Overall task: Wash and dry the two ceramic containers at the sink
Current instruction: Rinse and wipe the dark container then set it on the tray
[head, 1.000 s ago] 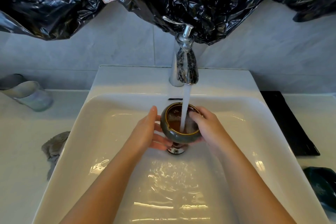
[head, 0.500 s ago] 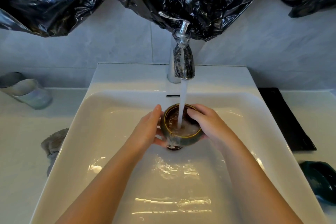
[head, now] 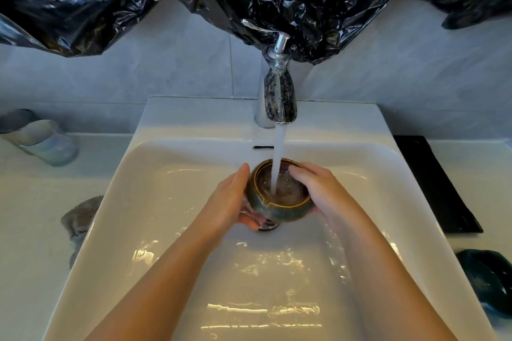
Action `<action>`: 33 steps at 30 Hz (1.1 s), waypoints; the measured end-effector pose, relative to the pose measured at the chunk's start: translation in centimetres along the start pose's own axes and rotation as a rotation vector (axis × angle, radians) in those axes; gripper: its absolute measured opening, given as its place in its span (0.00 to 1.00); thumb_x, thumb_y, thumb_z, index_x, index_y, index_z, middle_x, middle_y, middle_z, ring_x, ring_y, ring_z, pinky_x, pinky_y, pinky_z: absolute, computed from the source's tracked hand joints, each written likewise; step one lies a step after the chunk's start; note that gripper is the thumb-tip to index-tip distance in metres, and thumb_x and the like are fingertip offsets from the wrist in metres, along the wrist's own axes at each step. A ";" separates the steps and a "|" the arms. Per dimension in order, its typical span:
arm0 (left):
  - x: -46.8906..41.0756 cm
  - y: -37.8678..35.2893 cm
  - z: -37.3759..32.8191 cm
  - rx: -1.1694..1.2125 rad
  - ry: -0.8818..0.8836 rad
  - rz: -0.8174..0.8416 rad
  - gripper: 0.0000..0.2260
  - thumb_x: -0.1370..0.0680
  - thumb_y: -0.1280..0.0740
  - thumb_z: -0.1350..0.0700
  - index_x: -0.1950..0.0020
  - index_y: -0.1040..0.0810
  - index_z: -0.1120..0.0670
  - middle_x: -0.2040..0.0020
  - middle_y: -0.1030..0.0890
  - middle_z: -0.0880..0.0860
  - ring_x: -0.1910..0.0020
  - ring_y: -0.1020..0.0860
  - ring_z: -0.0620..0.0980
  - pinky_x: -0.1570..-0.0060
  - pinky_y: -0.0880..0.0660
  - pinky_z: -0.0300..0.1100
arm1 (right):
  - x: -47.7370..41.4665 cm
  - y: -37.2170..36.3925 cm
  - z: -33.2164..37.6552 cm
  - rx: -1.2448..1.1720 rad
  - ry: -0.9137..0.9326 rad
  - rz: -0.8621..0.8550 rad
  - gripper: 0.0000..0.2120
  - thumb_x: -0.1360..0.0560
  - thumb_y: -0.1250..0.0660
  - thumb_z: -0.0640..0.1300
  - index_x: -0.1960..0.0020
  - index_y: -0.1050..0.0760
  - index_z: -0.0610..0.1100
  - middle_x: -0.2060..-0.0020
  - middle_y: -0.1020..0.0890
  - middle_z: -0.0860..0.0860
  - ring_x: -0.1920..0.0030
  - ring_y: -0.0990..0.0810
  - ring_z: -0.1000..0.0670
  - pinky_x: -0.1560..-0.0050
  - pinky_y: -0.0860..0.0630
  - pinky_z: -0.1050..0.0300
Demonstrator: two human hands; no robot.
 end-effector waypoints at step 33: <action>6.2 1.6 -17.4 -0.849 -1.000 -0.596 0.29 0.22 0.40 0.60 0.22 0.46 0.57 0.21 0.50 0.54 0.22 0.51 0.49 0.25 0.49 0.42 | 0.3 -0.5 0.1 0.045 0.045 0.062 0.14 0.17 0.44 0.56 0.41 0.23 0.53 0.47 0.17 0.51 0.47 0.18 0.49 0.48 0.18 0.47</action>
Point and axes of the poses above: each hand's wrist, its own x-axis away from the middle knuckle, its own y-axis out of the back of the hand, z = x × y, the point moved 7 cm from there along -x, towards the middle knuckle
